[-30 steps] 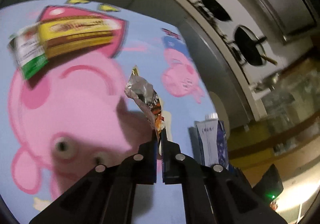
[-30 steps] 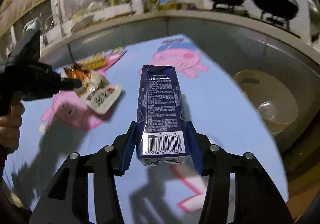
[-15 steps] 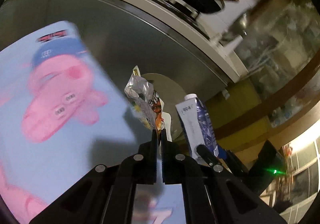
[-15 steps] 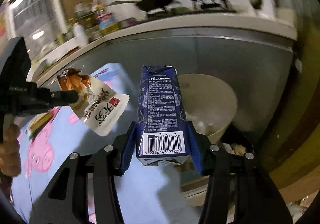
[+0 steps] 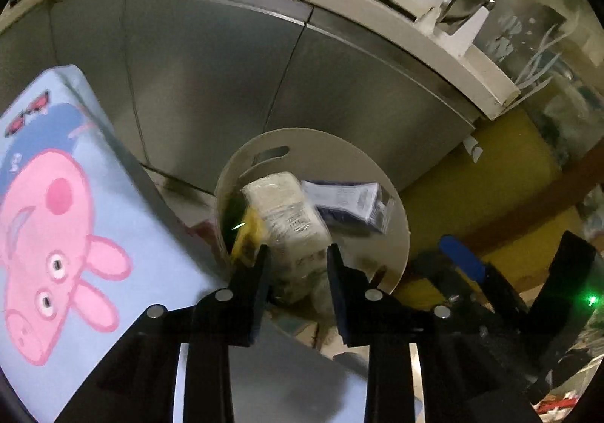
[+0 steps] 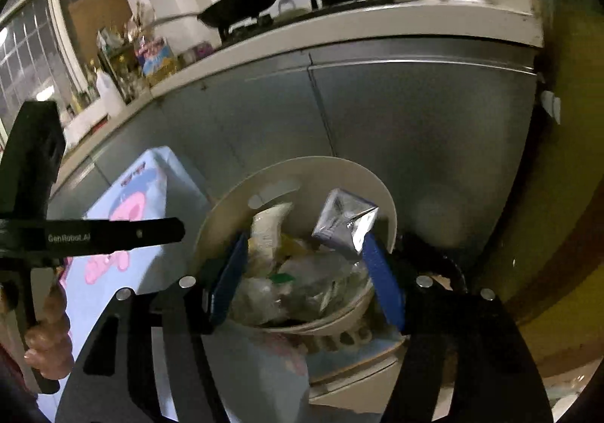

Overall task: Collect trash
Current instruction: 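Carry the carton and pouch to the bin and release them, then move both grippers back over the yellow box and green-white packet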

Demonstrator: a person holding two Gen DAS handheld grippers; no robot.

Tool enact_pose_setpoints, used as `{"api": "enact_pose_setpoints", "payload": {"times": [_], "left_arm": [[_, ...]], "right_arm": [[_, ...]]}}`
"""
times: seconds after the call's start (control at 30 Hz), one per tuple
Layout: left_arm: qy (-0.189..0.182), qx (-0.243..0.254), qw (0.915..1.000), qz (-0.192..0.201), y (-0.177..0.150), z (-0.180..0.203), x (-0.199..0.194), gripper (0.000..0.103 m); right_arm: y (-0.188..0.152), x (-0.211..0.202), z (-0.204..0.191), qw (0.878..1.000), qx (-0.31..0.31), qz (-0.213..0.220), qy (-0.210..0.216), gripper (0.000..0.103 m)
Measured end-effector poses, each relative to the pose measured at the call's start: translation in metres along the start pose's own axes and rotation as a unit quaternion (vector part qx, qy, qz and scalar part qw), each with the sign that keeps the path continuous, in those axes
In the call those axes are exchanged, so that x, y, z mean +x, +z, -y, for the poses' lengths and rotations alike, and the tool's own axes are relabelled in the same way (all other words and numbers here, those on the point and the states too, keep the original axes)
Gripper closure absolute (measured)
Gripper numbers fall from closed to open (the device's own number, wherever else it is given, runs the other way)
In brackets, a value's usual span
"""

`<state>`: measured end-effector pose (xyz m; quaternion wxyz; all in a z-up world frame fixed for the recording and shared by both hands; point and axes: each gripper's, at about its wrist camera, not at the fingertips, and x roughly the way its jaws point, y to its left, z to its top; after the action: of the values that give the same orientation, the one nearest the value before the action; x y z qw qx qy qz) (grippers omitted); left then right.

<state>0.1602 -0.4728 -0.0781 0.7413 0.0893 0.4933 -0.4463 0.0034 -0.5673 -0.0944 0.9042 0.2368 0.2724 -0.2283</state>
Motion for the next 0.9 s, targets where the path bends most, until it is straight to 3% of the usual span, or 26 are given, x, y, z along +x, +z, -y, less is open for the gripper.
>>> {"api": "enact_pose_setpoints", "payload": {"times": [0.4, 0.9], "left_arm": [[0.078, -0.002, 0.9942, 0.074, -0.073, -0.004, -0.068, 0.073], [0.113, 0.011, 0.9848, 0.131, -0.125, -0.006, -0.140, 0.073]], "right_arm": [[-0.036, -0.054, -0.017, 0.997, 0.043, 0.017, 0.059, 0.040], [-0.048, -0.100, -0.076, 0.991, 0.057, 0.011, 0.117, 0.037]]}}
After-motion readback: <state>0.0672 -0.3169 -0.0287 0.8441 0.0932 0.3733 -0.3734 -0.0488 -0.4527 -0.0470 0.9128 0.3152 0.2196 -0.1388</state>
